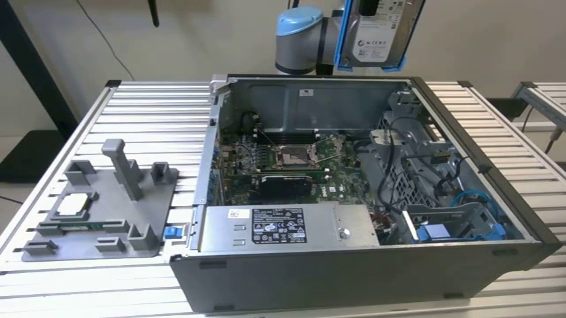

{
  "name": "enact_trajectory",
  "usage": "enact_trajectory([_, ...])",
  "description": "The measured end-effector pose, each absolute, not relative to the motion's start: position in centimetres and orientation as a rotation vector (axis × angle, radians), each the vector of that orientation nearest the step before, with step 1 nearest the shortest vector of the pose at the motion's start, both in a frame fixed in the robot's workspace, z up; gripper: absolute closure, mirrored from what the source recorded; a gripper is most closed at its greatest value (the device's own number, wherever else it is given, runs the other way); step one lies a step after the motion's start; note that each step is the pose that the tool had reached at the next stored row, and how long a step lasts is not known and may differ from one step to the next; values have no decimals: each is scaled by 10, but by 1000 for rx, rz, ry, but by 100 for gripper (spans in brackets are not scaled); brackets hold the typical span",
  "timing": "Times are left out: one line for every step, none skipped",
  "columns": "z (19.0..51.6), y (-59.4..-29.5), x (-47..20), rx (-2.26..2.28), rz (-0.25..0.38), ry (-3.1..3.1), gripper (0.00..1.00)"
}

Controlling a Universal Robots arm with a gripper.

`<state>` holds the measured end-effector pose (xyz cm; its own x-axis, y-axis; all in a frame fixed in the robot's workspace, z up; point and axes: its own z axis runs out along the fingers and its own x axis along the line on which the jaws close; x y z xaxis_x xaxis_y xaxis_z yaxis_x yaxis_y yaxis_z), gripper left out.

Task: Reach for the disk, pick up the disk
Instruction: 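Pick up the disk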

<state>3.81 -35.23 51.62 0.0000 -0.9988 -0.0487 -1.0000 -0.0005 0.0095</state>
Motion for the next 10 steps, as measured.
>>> enact_trajectory([516, -352, 38, -2202, 64, 2201, 100])
enact_trajectory([516, -352, 38, -2202, 64, 2201, 100])
enact_trajectory([516, -352, 38, -2202, 64, 2201, 100])
enact_trajectory([516, -352, 38, -2202, 64, 2201, 100])
enact_trajectory([516, -353, 38, -2201, 64, 2201, 100])
enact_trajectory([515, -353, 38, -2201, 64, 2201, 100])
enact_trajectory([515, -354, 38, -2202, 64, 2201, 100])
enact_trajectory([515, -355, 38, -2202, 64, 2201, 100])
enact_trajectory([515, -357, 39, -2202, 64, 2201, 100])
enact_trajectory([515, -358, 39, -2202, 64, 2201, 100])
